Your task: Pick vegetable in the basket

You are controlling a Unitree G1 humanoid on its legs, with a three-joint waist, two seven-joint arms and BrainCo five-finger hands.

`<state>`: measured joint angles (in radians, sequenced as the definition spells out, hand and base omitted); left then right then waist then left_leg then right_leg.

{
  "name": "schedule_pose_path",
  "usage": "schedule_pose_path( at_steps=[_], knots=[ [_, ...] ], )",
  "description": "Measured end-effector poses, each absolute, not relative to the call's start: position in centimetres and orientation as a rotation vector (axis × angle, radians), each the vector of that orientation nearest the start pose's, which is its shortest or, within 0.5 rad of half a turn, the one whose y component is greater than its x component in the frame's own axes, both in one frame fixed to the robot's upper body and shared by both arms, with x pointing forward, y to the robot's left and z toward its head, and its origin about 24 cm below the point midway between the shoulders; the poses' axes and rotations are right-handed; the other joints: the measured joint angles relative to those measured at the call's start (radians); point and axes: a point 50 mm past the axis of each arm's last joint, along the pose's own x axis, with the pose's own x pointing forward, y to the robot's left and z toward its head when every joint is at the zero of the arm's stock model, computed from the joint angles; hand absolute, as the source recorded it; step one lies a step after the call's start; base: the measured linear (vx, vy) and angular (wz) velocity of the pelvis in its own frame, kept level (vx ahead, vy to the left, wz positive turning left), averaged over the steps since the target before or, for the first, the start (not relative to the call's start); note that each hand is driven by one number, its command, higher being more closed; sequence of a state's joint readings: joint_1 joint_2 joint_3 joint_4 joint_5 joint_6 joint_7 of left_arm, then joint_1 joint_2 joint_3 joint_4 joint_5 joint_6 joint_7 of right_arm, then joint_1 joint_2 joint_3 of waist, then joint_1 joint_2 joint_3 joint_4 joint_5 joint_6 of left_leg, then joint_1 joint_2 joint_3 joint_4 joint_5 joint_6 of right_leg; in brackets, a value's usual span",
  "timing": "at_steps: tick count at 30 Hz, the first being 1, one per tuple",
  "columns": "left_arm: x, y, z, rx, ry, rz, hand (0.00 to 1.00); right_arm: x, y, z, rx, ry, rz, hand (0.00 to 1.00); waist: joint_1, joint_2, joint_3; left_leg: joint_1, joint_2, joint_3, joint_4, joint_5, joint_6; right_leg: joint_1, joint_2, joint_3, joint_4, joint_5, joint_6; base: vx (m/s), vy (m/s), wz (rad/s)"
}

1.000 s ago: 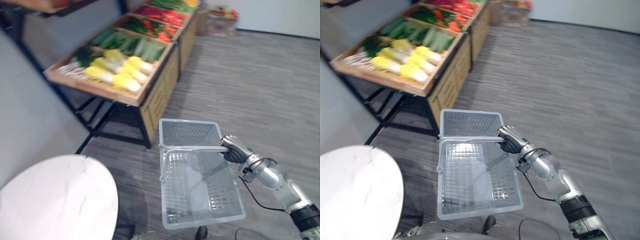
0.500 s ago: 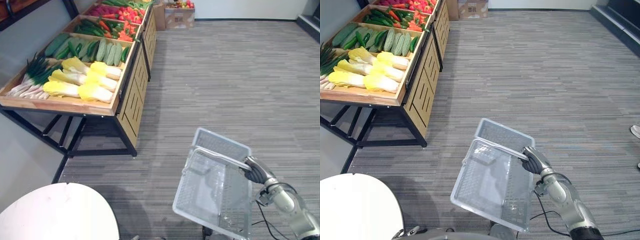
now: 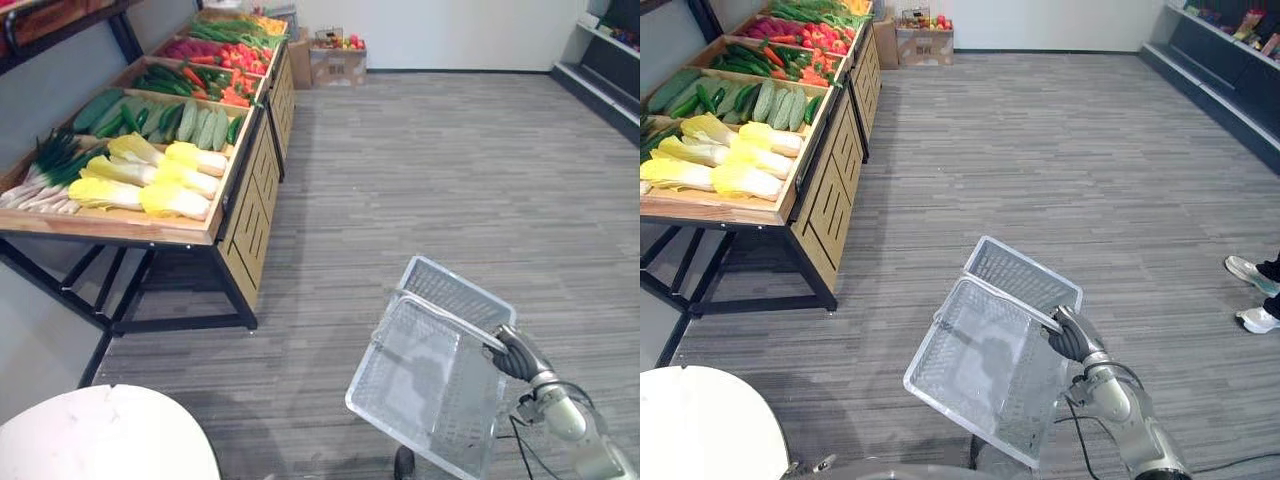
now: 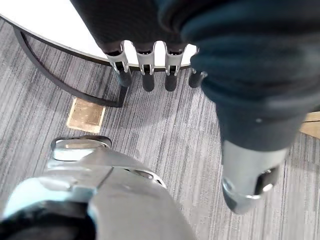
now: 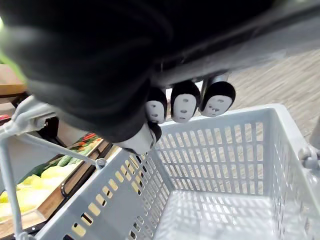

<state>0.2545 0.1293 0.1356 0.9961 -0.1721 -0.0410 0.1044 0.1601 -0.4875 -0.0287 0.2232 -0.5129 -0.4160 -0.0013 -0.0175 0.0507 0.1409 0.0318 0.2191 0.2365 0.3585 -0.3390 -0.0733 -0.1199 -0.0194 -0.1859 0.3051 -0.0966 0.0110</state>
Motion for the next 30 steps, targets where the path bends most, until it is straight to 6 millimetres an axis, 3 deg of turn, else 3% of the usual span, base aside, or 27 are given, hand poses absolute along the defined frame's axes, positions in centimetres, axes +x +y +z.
schedule_pose_path(
  at_steps=[1,2,3,4,5,8,10,12,13,14,15,17,19,20,21,22,23,24,25,26,27,28,30],
  knots=[
    [2.7,23.3,-16.1,-0.033,1.184,0.465,0.00,20.9,-24.2,1.8,-0.956,-0.015,0.212,1.00,-0.007,-0.032,0.000,-0.030,-0.001,-0.001,0.121,-0.009,0.024,-0.009,-0.026,-0.001,0.068,-0.098,-0.001,0.09,-0.124,0.21],
    [2.6,23.2,-16.2,-0.023,1.196,0.459,0.00,20.9,-24.3,1.9,-0.957,-0.015,0.204,1.00,-0.007,-0.025,0.006,-0.069,0.008,-0.009,0.213,-0.001,0.047,-0.013,-0.026,-0.011,0.091,-0.118,-0.002,0.05,-0.155,0.22],
    [2.1,23.2,-16.2,-0.016,1.213,0.457,0.00,20.9,-24.3,1.7,-0.947,-0.005,0.197,1.00,0.000,-0.029,0.011,-0.150,0.013,-0.042,0.370,0.078,0.151,0.003,-0.027,-0.008,0.085,-0.124,-0.009,0.04,-0.157,-0.06],
    [1.3,22.9,-16.3,-0.019,1.233,0.458,0.00,20.9,-24.2,1.6,-0.942,-0.003,0.195,1.00,0.023,-0.045,0.029,-0.197,0.006,-0.069,0.456,0.162,0.149,0.035,-0.032,0.009,0.062,-0.126,-0.013,0.08,-0.172,-0.18],
    [0.4,22.6,-16.4,-0.009,1.259,0.442,0.00,21.1,-24.2,1.7,-0.943,-0.001,0.187,1.00,0.029,-0.037,0.036,-0.214,-0.021,-0.091,0.450,0.118,0.107,0.053,-0.035,0.025,0.048,-0.128,-0.017,0.16,-0.087,-0.17],
    [-1.4,22.3,-16.4,-0.005,1.301,0.428,0.00,21.7,-24.3,2.0,-0.938,0.000,0.161,1.00,0.035,-0.028,0.045,-0.243,-0.088,-0.114,0.265,0.092,0.053,0.066,-0.039,0.049,0.023,-0.126,-0.020,0.15,-0.030,-0.11],
    [-2.6,22.1,-16.4,-0.002,1.331,0.426,0.00,22.3,-24.4,2.0,-0.937,-0.002,0.155,1.00,0.050,-0.029,0.046,-0.261,-0.126,-0.125,0.029,0.154,0.026,0.079,-0.038,0.062,-0.008,-0.122,-0.027,0.14,0.027,-0.19],
    [-4.3,21.3,-16.4,-0.025,1.371,0.430,0.00,22.9,-24.6,2.1,-0.941,-0.002,0.147,1.00,0.059,0.000,0.056,-0.290,-0.099,-0.193,-0.189,0.247,-0.026,0.108,0.005,0.081,-0.032,-0.125,-0.032,0.24,0.073,-0.31],
    [-4.6,21.0,-16.4,-0.032,1.380,0.427,0.00,23.0,-24.7,1.9,-0.938,0.002,0.144,1.00,0.064,0.009,0.059,-0.300,-0.082,-0.196,-0.195,0.278,-0.033,0.116,0.018,0.089,-0.030,-0.134,-0.030,0.38,0.188,-0.53],
    [-5.0,20.8,-16.5,-0.038,1.399,0.423,0.00,22.6,-24.6,1.1,-0.923,0.034,0.152,1.00,0.077,0.001,0.060,-0.285,-0.073,-0.182,-0.177,0.356,-0.026,0.137,0.016,0.116,-0.012,-0.167,-0.016,0.35,0.190,-0.42],
    [-5.1,20.8,-16.5,-0.040,1.404,0.420,0.00,22.6,-24.4,0.9,-0.923,0.039,0.161,1.00,0.077,-0.005,0.060,-0.279,-0.079,-0.172,-0.168,0.370,-0.012,0.143,0.006,0.125,-0.005,-0.181,-0.008,0.43,0.237,-0.47],
    [-4.0,20.9,-16.6,-0.041,1.374,0.410,0.00,22.5,-24.3,0.7,-0.952,0.042,0.178,1.00,0.072,-0.035,0.066,-0.275,-0.117,-0.148,-0.106,0.349,0.032,0.142,-0.039,0.147,0.024,-0.226,0.018,0.36,0.217,-0.27],
    [-2.4,21.2,-16.6,-0.033,1.332,0.403,0.00,22.1,-24.3,0.4,-0.953,0.057,0.184,1.00,0.068,-0.077,0.037,-0.266,-0.185,-0.097,-0.066,0.265,0.070,0.162,-0.113,0.167,0.036,-0.266,0.023,0.39,0.237,-0.21],
    [-2.0,21.4,-16.6,-0.029,1.319,0.402,0.00,22.1,-24.3,0.4,-0.951,0.057,0.184,1.00,0.064,-0.079,0.028,-0.260,-0.198,-0.085,-0.060,0.246,0.082,0.139,-0.124,0.177,0.129,-0.270,0.030,0.36,0.112,-0.01],
    [-0.6,22.1,-16.4,-0.008,1.275,0.397,0.00,22.0,-24.0,0.1,-0.936,0.060,0.183,1.00,0.048,-0.111,0.032,-0.252,-0.225,-0.078,-0.012,0.197,0.108,0.062,-0.147,0.182,0.407,-0.236,0.066,0.48,0.128,0.02],
    [0.4,22.9,-16.2,0.024,1.245,0.385,0.00,22.0,-23.5,-0.1,-0.917,0.060,0.186,1.00,0.044,-0.146,0.029,-0.235,-0.241,-0.060,0.030,0.153,0.110,0.013,-0.188,0.169,0.536,-0.175,0.117,0.48,0.128,-0.03],
    [1.0,23.4,-16.0,0.039,1.226,0.382,0.00,22.0,-23.1,-0.2,-0.910,0.057,0.193,1.00,0.048,-0.149,0.026,-0.214,-0.248,-0.053,0.031,0.131,0.111,-0.005,-0.204,0.162,0.593,-0.131,0.106,0.59,0.182,-0.18],
    [2.1,24.1,-15.6,0.064,1.186,0.372,0.00,21.6,-22.4,-0.8,-0.900,0.069,0.224,1.00,0.047,-0.154,0.004,-0.159,-0.259,-0.058,-0.003,0.101,0.122,-0.045,-0.233,0.135,0.679,0.028,0.065,0.50,0.144,-0.18],
    [2.7,24.0,-15.6,0.073,1.170,0.358,0.00,21.4,-22.1,-1.0,-0.897,0.073,0.237,1.00,0.046,-0.149,-0.002,-0.117,-0.256,-0.062,-0.033,0.097,0.128,-0.067,-0.237,0.131,0.717,0.142,0.062,0.51,0.141,-0.11],
    [3.2,24.1,-15.4,0.079,1.152,0.354,0.00,21.4,-21.9,-0.9,-0.896,0.065,0.241,1.00,0.044,-0.149,-0.002,-0.093,-0.256,-0.062,-0.051,0.092,0.135,-0.082,-0.241,0.126,0.751,0.131,0.052,0.42,0.082,-0.07],
    [4.4,24.3,-15.1,0.079,1.107,0.355,0.00,21.5,-21.7,-0.6,-0.896,0.047,0.243,1.00,0.046,-0.145,0.001,-0.049,-0.260,-0.077,-0.078,0.088,0.142,-0.123,-0.251,0.097,0.801,0.031,0.019,0.49,0.069,-0.04],
    [5.1,24.1,-15.1,0.064,1.087,0.358,0.00,21.6,-21.6,-0.5,-0.897,0.042,0.242,1.00,0.046,-0.145,0.001,-0.024,-0.257,-0.091,-0.091,0.087,0.144,-0.139,-0.250,0.072,0.808,-0.010,0.020,0.55,0.053,-0.03],
    [7.5,23.6,-14.7,0.066,1.023,0.341,0.00,22.0,-21.7,0.3,-0.904,0.003,0.211,1.00,0.046,-0.094,0.031,0.077,-0.220,-0.120,-0.143,0.087,0.144,-0.185,-0.213,-0.039,0.749,-0.096,-0.016,0.46,0.019,-0.03]
  ],
)
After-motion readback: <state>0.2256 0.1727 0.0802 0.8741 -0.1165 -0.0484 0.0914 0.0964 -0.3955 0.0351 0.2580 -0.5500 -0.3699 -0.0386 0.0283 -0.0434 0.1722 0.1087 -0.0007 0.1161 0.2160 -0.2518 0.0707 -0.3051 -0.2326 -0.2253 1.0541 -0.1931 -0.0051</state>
